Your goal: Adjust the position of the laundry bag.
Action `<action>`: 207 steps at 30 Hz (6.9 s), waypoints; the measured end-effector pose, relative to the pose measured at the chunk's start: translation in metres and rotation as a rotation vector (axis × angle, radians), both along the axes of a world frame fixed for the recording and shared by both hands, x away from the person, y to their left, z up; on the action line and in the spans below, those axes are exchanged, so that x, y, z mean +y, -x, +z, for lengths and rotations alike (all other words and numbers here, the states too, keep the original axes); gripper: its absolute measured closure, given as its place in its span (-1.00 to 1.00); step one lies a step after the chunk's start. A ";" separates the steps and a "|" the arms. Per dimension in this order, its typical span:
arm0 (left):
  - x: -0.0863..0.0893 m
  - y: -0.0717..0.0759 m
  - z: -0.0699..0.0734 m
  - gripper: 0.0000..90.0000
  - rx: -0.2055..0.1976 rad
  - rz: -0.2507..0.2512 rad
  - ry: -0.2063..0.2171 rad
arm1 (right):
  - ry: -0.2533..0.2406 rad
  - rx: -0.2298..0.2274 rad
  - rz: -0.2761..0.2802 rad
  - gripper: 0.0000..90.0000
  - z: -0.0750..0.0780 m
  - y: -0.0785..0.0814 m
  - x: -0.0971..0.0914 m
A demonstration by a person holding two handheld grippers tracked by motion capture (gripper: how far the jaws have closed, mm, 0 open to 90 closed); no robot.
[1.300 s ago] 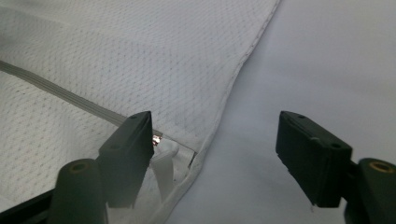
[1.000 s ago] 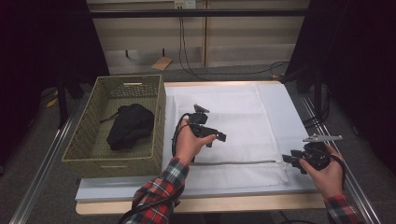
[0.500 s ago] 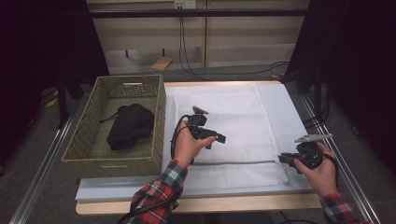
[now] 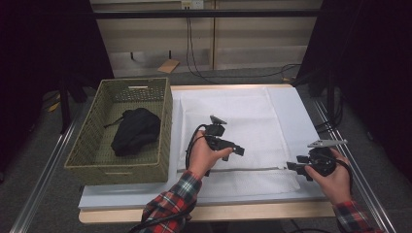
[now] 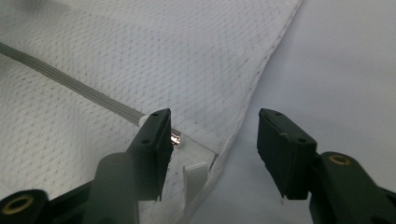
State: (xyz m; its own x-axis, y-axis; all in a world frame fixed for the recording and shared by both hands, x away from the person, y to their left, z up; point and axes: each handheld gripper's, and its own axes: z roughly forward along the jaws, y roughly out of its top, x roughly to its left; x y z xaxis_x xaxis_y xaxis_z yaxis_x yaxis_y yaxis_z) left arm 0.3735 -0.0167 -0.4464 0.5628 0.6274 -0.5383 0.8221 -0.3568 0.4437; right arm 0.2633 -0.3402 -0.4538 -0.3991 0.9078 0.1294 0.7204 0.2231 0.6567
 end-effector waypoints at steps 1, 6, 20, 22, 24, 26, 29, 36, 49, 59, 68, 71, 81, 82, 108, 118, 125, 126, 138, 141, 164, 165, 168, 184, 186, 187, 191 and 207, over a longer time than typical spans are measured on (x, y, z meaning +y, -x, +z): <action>-0.004 0.001 -0.001 -0.75 0.007 0.012 0.016 | 0.003 -0.003 -0.008 -0.12 0.000 0.000 0.000; -0.016 0.006 -0.004 -0.74 0.011 -0.049 0.017 | 0.013 -0.016 -0.012 -0.23 0.000 0.001 -0.003; -0.057 0.021 -0.011 -0.61 0.040 -0.114 0.048 | 0.013 -0.025 -0.030 -0.43 0.001 0.004 -0.010; -0.061 0.022 -0.011 -0.55 0.058 -0.126 0.059 | 0.009 -0.022 -0.038 -0.44 0.001 0.005 -0.011; -0.064 0.023 -0.011 -0.47 0.063 -0.117 0.059 | 0.011 -0.027 -0.033 -0.44 0.001 0.004 -0.011; -0.067 0.024 -0.011 -0.31 0.081 -0.116 0.072 | 0.013 -0.028 -0.039 -0.44 0.001 0.005 -0.011; -0.070 0.025 -0.011 -0.19 0.087 -0.132 0.082 | 0.012 -0.034 -0.037 -0.44 0.001 0.005 -0.012; -0.086 0.031 -0.016 0.11 0.122 -0.143 0.067 | 0.012 -0.025 -0.034 -0.44 0.001 0.005 -0.012; -0.113 0.031 -0.026 0.38 0.141 -0.129 0.046 | 0.020 -0.023 -0.027 -0.44 0.000 0.005 -0.011; -0.128 0.031 -0.029 0.56 0.151 -0.122 0.049 | 0.001 -0.010 -0.035 -0.45 0.001 0.006 -0.012; -0.144 0.034 -0.029 0.76 0.142 -0.061 0.029 | 0.002 -0.016 -0.030 -0.45 0.001 0.007 -0.016; -0.144 0.033 -0.030 0.83 0.147 -0.098 0.027 | 0.000 -0.017 -0.032 -0.45 0.001 0.007 -0.016; -0.134 0.031 -0.008 0.92 0.146 -0.145 0.034 | -0.056 0.004 -0.032 -0.42 0.003 0.008 -0.012; -0.133 0.031 -0.007 0.92 0.155 -0.150 0.041 | -0.061 0.000 -0.040 -0.41 0.003 0.007 -0.012; -0.101 0.026 0.003 0.92 0.184 -0.138 0.105 | -0.269 0.105 0.058 0.14 -0.001 -0.004 0.009; -0.097 0.026 0.003 0.92 0.167 -0.148 0.079 | -0.358 0.132 0.060 0.78 0.000 -0.005 0.005; -0.099 0.028 -0.002 0.92 0.154 -0.154 0.057 | -0.399 0.154 0.074 0.86 0.002 -0.003 0.005; -0.099 0.028 -0.001 0.92 0.154 -0.156 0.054 | -0.410 0.159 0.076 0.82 0.002 -0.003 0.005; -0.098 0.027 0.001 0.92 0.169 -0.140 0.094 | -0.411 0.191 0.080 0.89 -0.002 -0.005 0.007; -0.098 0.027 -0.002 0.91 0.162 -0.167 0.072 | -0.406 0.199 0.084 0.92 -0.002 -0.004 0.007; -0.099 0.031 0.008 0.93 0.151 -0.185 0.058 | -0.465 0.218 0.049 0.96 0.003 -0.001 0.003; -0.100 0.031 0.009 0.93 0.141 -0.187 0.050 | -0.467 0.219 0.046 0.96 0.003 -0.001 0.003; -0.101 0.032 0.010 0.93 0.121 -0.199 0.040 | -0.475 0.231 0.036 0.97 0.004 -0.001 0.002; -0.101 0.035 0.014 0.93 0.082 -0.216 0.006 | -0.477 0.225 0.047 0.97 0.006 0.000 0.006; -0.103 0.036 0.014 0.93 0.090 -0.203 0.014 | -0.478 0.223 0.050 0.97 0.005 0.000 0.005; -0.103 0.035 0.014 0.93 0.083 -0.223 -0.002 | -0.487 0.227 0.046 0.97 0.005 0.000 0.004; -0.103 0.035 0.013 0.93 0.086 -0.223 0.010 | -0.478 0.226 0.046 0.97 0.005 0.000 0.004; -0.079 0.028 0.018 0.93 0.096 -0.167 0.006 | -0.483 0.197 0.010 0.98 0.006 0.002 -0.011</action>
